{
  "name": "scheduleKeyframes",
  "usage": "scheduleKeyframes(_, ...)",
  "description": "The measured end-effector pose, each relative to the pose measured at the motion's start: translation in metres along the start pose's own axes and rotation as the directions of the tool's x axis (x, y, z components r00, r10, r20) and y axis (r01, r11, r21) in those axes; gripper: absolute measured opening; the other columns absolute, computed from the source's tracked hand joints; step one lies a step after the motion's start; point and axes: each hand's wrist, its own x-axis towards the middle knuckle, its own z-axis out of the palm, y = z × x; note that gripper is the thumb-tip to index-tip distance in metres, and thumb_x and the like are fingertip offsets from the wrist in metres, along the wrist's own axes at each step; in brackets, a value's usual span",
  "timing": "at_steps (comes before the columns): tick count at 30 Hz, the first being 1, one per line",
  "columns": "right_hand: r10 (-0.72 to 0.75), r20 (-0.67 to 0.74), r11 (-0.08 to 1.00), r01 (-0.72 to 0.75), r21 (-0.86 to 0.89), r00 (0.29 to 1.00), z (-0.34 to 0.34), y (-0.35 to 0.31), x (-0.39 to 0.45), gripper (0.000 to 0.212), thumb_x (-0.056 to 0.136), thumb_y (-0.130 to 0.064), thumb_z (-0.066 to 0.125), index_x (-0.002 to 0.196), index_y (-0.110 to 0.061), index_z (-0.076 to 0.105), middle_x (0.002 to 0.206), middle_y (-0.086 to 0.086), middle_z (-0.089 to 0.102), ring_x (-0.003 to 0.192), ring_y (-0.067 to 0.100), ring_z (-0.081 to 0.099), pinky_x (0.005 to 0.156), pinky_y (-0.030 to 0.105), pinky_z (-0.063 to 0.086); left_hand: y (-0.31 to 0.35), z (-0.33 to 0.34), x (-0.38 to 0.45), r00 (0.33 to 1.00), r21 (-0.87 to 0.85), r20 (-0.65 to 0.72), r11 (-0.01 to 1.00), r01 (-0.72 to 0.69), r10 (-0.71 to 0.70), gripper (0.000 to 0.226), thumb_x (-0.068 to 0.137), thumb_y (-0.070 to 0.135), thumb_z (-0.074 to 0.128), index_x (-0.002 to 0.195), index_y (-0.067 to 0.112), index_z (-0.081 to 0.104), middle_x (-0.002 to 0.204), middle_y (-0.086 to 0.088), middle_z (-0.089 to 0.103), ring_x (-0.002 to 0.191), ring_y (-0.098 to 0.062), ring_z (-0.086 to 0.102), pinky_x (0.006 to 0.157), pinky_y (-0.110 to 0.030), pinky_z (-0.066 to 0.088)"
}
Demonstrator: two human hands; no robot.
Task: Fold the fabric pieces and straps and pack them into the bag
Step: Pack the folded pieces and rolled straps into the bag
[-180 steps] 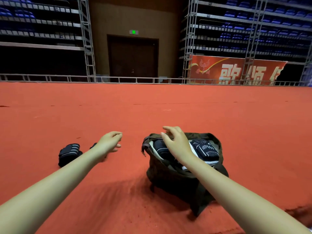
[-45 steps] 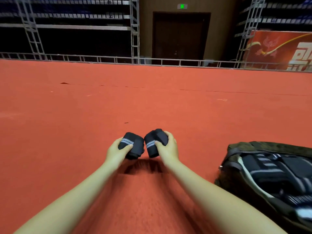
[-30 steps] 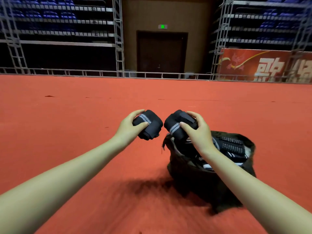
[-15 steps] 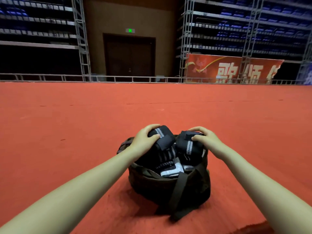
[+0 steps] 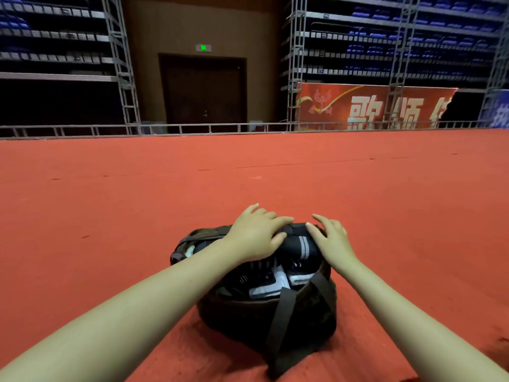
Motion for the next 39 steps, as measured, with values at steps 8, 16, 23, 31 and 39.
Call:
scheduleKeyframes(8, 0.168, 0.19, 0.932, -0.219, 0.289, 0.967, -0.011, 0.024, -0.003, 0.023, 0.094, -0.026, 0.054, 0.081, -0.013, 0.068, 0.065, -0.006, 0.06, 0.064, 0.014, 0.051, 0.057, 0.026, 0.035, 0.006, 0.018, 0.0, 0.968, 0.055, 0.248, 0.998, -0.041, 0.026, 0.046, 0.099, 0.051, 0.018, 0.145, 0.046, 0.024, 0.156, 0.012, 0.022, 0.136, -0.02, 0.027, 0.1, -0.043, 0.025)
scheduleKeyframes(16, -0.058, -0.212, 0.994, 0.075, 0.074, 0.975, -0.041, -0.025, 0.025, 0.039, 0.093, -0.013, 0.051, 0.056, -0.011, 0.039, 0.055, 0.005, 0.036, 0.062, 0.02, 0.036, 0.057, 0.037, 0.02, 0.016, 0.025, 0.005, 0.959, 0.059, 0.281, 0.998, 0.017, -0.033, 0.048, 0.097, 0.057, 0.019, 0.143, 0.048, 0.026, 0.155, 0.014, 0.023, 0.134, -0.022, 0.027, 0.103, -0.045, 0.022)
scheduleKeyframes(23, -0.135, -0.01, 0.987, 0.134, -0.088, 0.991, -0.032, -0.038, 0.003, 0.019, 0.094, -0.018, 0.052, 0.087, -0.014, 0.069, 0.086, 0.008, 0.065, 0.09, 0.027, 0.058, 0.072, 0.032, 0.039, 0.004, 0.038, 0.004, 0.996, -0.326, 0.055, 0.942, 0.085, -0.07, 0.037, 0.101, 0.038, 0.028, 0.13, 0.043, 0.05, 0.141, 0.017, 0.045, 0.131, -0.011, 0.033, 0.103, -0.035, 0.017)
scheduleKeyframes(31, -0.596, 0.245, 0.714, 0.644, -0.275, 0.765, 0.005, -0.055, -0.054, 0.055, 0.09, -0.05, 0.038, 0.138, -0.023, 0.049, 0.134, 0.005, 0.05, 0.125, 0.022, 0.044, 0.1, 0.038, 0.038, -0.035, 0.001, -0.015, 0.853, -0.632, -0.294, 0.757, 0.165, -0.432, 0.034, 0.091, 0.004, 0.044, 0.116, 0.015, 0.064, 0.117, -0.007, 0.061, 0.116, -0.023, 0.053, 0.1, -0.028, 0.037)
scheduleKeyframes(39, -0.457, 0.289, 0.746, 0.54, -0.39, 0.841, 0.022, -0.078, -0.053, 0.064, 0.087, -0.06, 0.047, 0.145, -0.036, 0.033, 0.145, 0.004, 0.036, 0.135, 0.023, 0.03, 0.107, 0.038, 0.033, -0.091, 0.005, -0.073, 0.839, -0.418, 0.208, 0.73, 0.541, -0.503, 0.04, 0.09, 0.04, 0.057, 0.124, 0.019, 0.058, 0.127, -0.001, 0.061, 0.116, -0.019, 0.054, 0.097, -0.029, 0.041)
